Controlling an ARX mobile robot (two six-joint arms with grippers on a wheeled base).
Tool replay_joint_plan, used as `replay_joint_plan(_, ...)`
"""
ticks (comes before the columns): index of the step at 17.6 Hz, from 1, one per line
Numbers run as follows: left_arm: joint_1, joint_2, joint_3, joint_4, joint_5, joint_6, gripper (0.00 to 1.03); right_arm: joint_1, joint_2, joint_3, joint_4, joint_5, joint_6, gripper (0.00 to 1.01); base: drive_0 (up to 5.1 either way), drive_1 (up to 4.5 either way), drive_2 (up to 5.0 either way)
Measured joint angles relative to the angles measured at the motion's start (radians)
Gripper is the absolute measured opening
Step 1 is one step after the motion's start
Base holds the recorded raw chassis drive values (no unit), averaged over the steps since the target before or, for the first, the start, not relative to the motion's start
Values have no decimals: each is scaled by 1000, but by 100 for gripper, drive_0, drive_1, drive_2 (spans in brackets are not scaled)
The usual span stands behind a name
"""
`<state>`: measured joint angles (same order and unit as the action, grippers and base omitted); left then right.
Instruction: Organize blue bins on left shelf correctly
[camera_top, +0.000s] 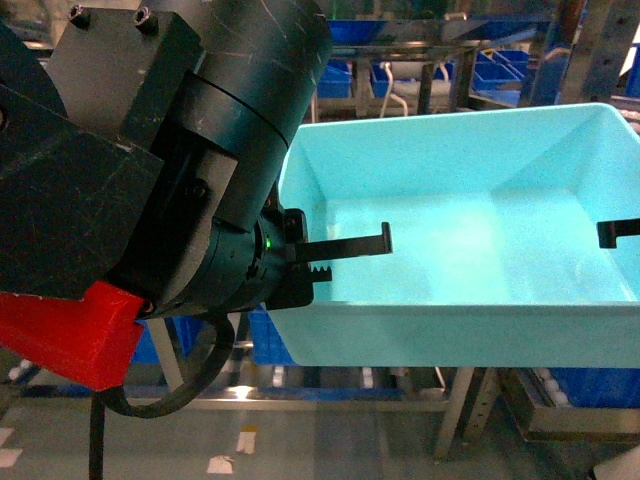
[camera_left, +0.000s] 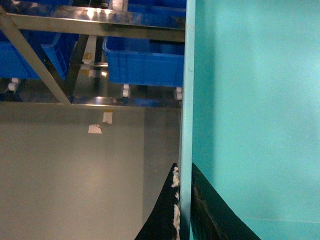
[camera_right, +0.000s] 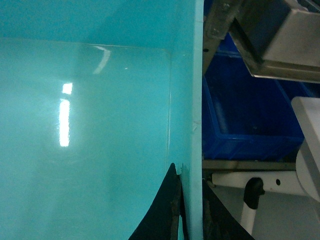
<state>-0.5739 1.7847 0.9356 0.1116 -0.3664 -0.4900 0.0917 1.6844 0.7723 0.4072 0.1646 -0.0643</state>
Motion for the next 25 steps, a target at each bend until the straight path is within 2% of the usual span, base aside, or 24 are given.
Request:
replay_joint_plan(3, 11, 0, 0, -8, -2, 1, 2, 12, 0, 0, 1, 0, 0, 2, -15, 173, -203)
replay_joint_plan(8, 2, -1, 0, -4, -2, 0, 2, 5, 0, 0, 0, 3, 0, 2, -14, 399, -427)
replay_joint_plan(15, 10, -1, 0, -7, 2, 1, 2, 8, 2, 0, 0, -1, 0, 2, -433, 429, 47)
replay_joint_plan(18, 6, -3, 0, -7, -2, 1, 2, 11, 2, 0, -1, 3, 0, 2, -22, -22, -22)
replay_joint_plan(25, 0, -4, 0, -1, -3, 1, 2, 5, -2, 0, 2, 4, 0, 2, -3, 337, -342)
